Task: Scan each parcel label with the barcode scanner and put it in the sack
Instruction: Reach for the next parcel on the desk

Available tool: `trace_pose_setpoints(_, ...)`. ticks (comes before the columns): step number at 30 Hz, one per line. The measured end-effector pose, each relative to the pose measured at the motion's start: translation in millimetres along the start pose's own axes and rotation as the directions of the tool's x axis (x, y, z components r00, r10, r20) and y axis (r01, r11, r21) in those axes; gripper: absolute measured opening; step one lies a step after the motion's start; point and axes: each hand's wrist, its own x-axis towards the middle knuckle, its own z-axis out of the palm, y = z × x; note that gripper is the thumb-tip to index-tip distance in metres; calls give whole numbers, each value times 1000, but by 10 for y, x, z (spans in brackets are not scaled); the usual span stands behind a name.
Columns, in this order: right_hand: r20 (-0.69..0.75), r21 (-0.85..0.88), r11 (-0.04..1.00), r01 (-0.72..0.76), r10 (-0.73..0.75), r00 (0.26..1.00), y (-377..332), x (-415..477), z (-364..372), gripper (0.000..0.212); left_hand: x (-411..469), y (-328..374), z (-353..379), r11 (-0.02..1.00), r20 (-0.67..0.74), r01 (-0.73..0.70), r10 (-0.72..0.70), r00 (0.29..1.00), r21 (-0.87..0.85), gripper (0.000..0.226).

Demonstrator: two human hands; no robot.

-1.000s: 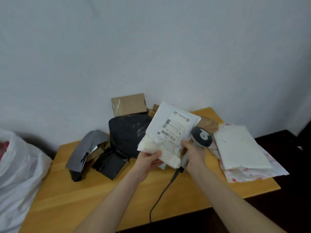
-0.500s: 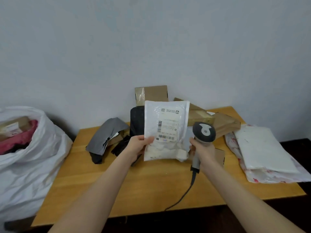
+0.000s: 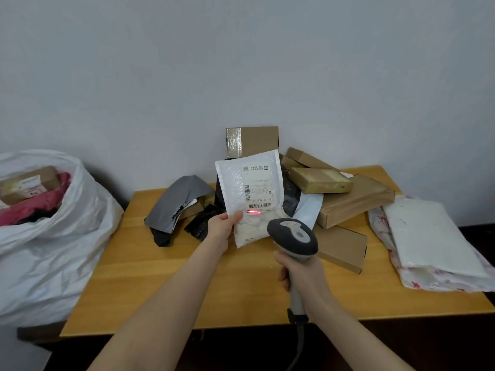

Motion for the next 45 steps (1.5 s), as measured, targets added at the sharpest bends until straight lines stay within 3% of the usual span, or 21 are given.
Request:
trace_pose_setpoints(5, 19, -101, 995, 7, -5, 1000, -10, -44, 8, 23, 23, -57, -62, 1000, -31, 10, -10, 999, -13, 14)
trace_pose_setpoints(18, 40, -135, 991, 23, -18, 999, -64, -97, 125, 24, 48, -97, -211, 999, -42, 30, -31, 999, -34, 11)
trace_pose_setpoints(36, 74, -177, 984, 1, 12, 997, 16, -62, 1148, 30, 405, 48, -1165, 1000, -72, 10, -12, 997, -28, 31)
trace_pose_setpoints(45, 228, -34, 999, -2, 10, 974, -199, 281, 1637, 12, 359, 220, -1589, 998, -178, -20, 9, 984, -62, 22)
